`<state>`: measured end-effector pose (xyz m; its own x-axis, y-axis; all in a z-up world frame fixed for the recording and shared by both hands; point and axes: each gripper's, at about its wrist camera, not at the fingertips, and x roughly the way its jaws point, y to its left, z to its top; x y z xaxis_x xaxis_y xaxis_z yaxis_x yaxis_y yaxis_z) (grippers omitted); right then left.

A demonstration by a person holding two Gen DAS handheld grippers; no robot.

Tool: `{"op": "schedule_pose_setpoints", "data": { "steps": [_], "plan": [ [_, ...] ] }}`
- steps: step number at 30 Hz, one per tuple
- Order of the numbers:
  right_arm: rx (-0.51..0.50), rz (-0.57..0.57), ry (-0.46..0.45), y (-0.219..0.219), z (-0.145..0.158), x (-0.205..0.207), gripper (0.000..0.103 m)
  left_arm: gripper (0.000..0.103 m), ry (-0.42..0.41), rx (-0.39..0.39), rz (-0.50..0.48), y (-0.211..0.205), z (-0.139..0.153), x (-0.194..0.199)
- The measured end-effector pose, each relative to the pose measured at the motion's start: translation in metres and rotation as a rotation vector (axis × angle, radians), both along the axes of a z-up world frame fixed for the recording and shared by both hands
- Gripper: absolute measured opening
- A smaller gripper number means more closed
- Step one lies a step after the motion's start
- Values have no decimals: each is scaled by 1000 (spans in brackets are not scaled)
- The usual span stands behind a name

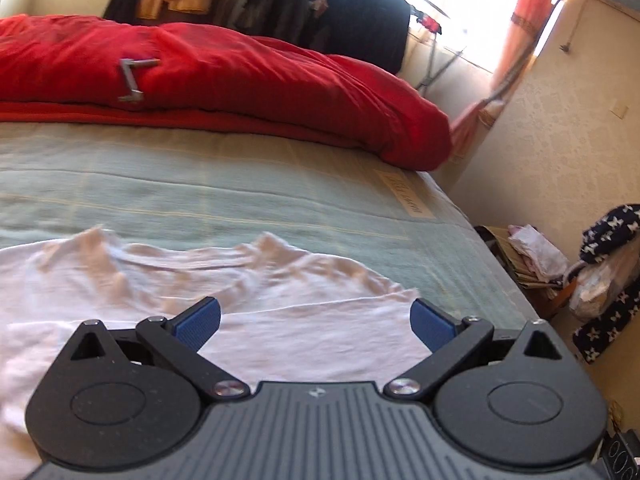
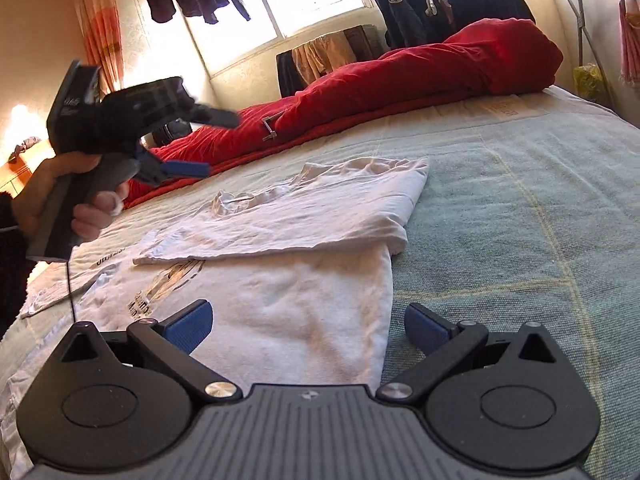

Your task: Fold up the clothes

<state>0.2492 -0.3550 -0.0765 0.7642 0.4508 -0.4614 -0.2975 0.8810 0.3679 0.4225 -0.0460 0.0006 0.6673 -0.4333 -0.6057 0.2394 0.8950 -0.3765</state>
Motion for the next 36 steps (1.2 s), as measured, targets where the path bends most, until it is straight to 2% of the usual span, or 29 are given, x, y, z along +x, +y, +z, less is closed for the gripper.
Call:
{"op": "schedule_pose_setpoints", "data": {
  "steps": [2, 6, 10, 14, 18, 22, 25, 28, 29, 30, 32, 36],
  "plan": [
    [4, -12, -5, -1, 2, 0, 103, 92, 14, 23, 113, 40, 0, -10],
    [6, -33, -3, -2, 2, 1, 103, 62, 97, 1, 295, 102, -24, -22],
    [20, -51, -2, -6, 4, 3, 103, 58, 174, -67, 428, 139, -53, -34],
    [41, -59, 11, -9, 2, 6, 103, 58, 233, -237, 419, 154, -78, -41],
    [42, -61, 28, -8, -1, 10, 103, 58, 225, -309, 395, 153, -83, -34],
    [36, -53, 25, -6, -1, 10, 103, 58, 216, -302, 395, 153, -90, -10],
    [31, -51, 25, -5, -2, 11, 103, 69, 222, -293, 330, 150, -92, 6],
    [30, -52, 23, -5, -1, 11, 103, 70, 213, -206, 261, 141, -86, 10],
    [29, -53, 22, -4, -1, 11, 103, 63, 208, -171, 247, 138, -84, 11],
    [26, -53, 20, -4, -1, 11, 103, 44, 204, -130, 244, 134, -82, 10],
    [18, -54, 12, -3, 0, 10, 103, 25, 198, -69, 242, 130, -80, 8],
    [3, -57, -14, -2, 3, 8, 103, 12, 149, -29, 232, 122, -69, 1]
  ]
}}
